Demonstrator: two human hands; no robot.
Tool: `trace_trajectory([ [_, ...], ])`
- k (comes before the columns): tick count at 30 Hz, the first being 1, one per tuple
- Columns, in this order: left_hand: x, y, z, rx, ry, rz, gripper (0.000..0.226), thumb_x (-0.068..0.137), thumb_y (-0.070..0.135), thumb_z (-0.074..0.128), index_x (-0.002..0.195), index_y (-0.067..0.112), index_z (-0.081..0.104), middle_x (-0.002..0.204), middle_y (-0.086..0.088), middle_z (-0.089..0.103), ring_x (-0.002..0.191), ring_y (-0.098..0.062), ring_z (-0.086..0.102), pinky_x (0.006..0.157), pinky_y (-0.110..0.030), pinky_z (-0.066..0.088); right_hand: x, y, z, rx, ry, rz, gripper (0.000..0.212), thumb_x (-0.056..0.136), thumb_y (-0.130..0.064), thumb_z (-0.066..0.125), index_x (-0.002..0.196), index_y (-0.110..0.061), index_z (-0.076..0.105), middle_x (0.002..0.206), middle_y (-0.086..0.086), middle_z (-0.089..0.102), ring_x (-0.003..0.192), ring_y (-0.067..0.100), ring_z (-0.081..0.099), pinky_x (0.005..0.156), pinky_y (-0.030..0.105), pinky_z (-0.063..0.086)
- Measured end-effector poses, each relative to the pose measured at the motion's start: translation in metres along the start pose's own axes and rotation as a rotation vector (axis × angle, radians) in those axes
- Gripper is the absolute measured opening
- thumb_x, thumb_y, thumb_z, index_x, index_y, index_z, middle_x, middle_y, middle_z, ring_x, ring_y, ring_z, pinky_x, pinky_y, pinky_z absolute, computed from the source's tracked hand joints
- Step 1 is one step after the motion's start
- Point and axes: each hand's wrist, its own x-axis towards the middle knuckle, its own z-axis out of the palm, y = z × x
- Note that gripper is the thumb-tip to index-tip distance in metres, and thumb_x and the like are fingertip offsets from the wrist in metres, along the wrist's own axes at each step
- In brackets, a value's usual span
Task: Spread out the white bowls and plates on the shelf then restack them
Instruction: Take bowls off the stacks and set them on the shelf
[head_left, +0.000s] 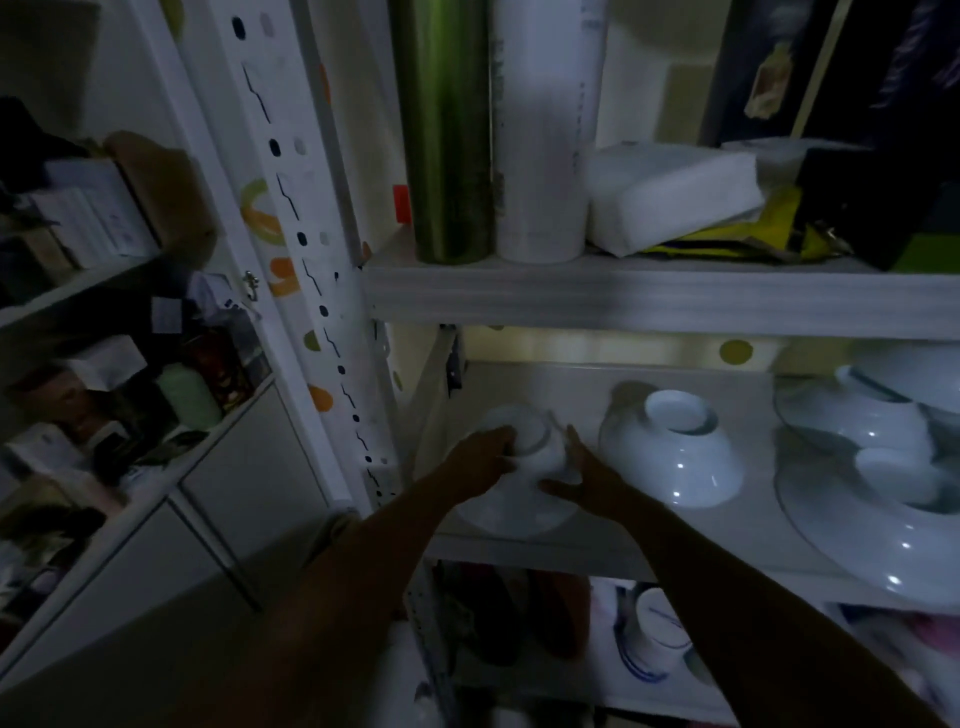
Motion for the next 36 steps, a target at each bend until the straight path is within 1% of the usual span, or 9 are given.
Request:
trace_trajectory([
  [3, 0.012, -0.005, -0.011, -0.072, 0.001, -0.014, 0.027, 0.093, 0.01, 0.056, 0.115, -0.005, 0.057, 0.124, -0.021, 0.058, 0.12, -0.029, 0.054, 0.097, -0.035, 0.042, 0.003, 0.002, -0.006, 0.226, 0.017, 0.137, 0.052, 0.099, -0.034, 0.043, 0.146, -0.021, 0.028, 0.149, -0.001, 0.033, 0.14, 0.015, 0.03, 0.108, 0.019, 0.025],
  [5, 0.015, -0.001, -0.027, -0.24, 0.031, -0.071, 0.006, 0.09, 0.006, 0.059, 0.087, 0.01, 0.056, 0.103, -0.012, 0.059, 0.108, -0.02, 0.057, 0.081, -0.018, 0.046, 0.002, 0.003, -0.014, 0.42, 0.108, 0.19, 0.042, 0.102, -0.04, 0.031, 0.138, -0.023, 0.043, 0.141, -0.001, 0.043, 0.134, 0.016, 0.038, 0.111, 0.029, 0.026],
  [7, 0.018, 0.004, -0.044, -0.427, 0.053, -0.094, 0.029, 0.09, 0.003, 0.06, 0.071, 0.02, 0.046, 0.088, -0.005, 0.055, 0.089, -0.016, 0.056, 0.061, -0.002, 0.039, 0.001, 0.002, -0.023, 0.57, 0.199, 0.202, 0.045, 0.102, -0.042, 0.026, 0.132, -0.021, 0.052, 0.14, 0.0, 0.048, 0.131, 0.018, 0.042, 0.114, 0.034, 0.028],
  [13, 0.004, 0.009, -0.063, -1.006, -0.003, -0.257, 0.02, 0.095, 0.009, 0.05, 0.078, 0.015, 0.058, 0.082, -0.002, 0.056, 0.077, -0.014, 0.054, 0.066, -0.029, 0.045, -0.004, -0.007, -0.046, 0.961, 0.399, 0.242, 0.038, 0.099, -0.035, 0.042, 0.124, -0.01, 0.055, 0.134, 0.007, 0.054, 0.123, 0.023, 0.05, 0.097, 0.034, 0.038],
  [21, -0.002, 0.009, -0.023, -1.534, -0.039, -0.471, 0.029, 0.098, 0.012, 0.043, 0.081, 0.005, 0.065, 0.077, -0.009, 0.064, 0.061, -0.023, 0.065, 0.056, -0.029, 0.057, -0.014, 0.008, -0.034, 1.478, 0.232, 0.272, 0.05, 0.091, -0.048, 0.053, 0.133, -0.02, 0.053, 0.114, 0.008, 0.068, 0.102, 0.03, 0.063, 0.087, 0.053, 0.053],
  [25, -0.01, 0.011, -0.015, -1.701, -0.122, -0.359, 0.014, 0.066, 0.01, 0.079, 0.054, 0.007, 0.072, 0.054, -0.006, 0.068, 0.046, -0.021, 0.066, 0.044, -0.026, 0.055, -0.012, 0.01, -0.025, 1.476, 0.234, 0.376, 0.059, 0.086, -0.058, 0.05, 0.133, -0.021, 0.053, 0.127, 0.008, 0.061, 0.107, 0.03, 0.059, 0.086, 0.051, 0.052],
  [27, -0.013, 0.01, -0.018, -1.777, -0.178, -0.263, 0.032, 0.038, 0.014, 0.093, 0.061, 0.004, 0.074, 0.059, -0.01, 0.07, 0.05, -0.024, 0.068, 0.047, -0.029, 0.056, -0.011, 0.009, -0.021, 1.415, 0.251, 0.41, 0.058, 0.089, -0.054, 0.049, 0.134, -0.018, 0.049, 0.116, 0.011, 0.063, 0.1, 0.031, 0.059, 0.081, 0.047, 0.055],
  [31, 0.0, -0.002, -0.02, -1.723, -0.123, -0.486, 0.041, 0.095, 0.044, 0.046, 0.104, 0.007, 0.061, 0.083, -0.007, 0.074, 0.068, -0.027, 0.068, 0.062, -0.033, 0.057, -0.008, 0.013, -0.016, 1.31, 0.313, 0.519, 0.044, 0.096, -0.047, 0.044, 0.127, -0.016, 0.044, 0.101, 0.015, 0.058, 0.089, 0.034, 0.055, 0.085, 0.054, 0.045],
  [36, 0.014, -0.018, -0.013, -1.618, 0.015, -0.646, 0.071, 0.097, 0.059, 0.011, 0.142, 0.011, 0.037, 0.142, -0.013, 0.048, 0.129, -0.035, 0.046, 0.103, -0.045, 0.036, -0.002, 0.01, -0.013, 1.234, 0.287, 0.541, 0.045, 0.095, -0.047, 0.045, 0.127, -0.016, 0.043, 0.103, 0.016, 0.059, 0.092, 0.036, 0.058, 0.085, 0.056, 0.048],
])
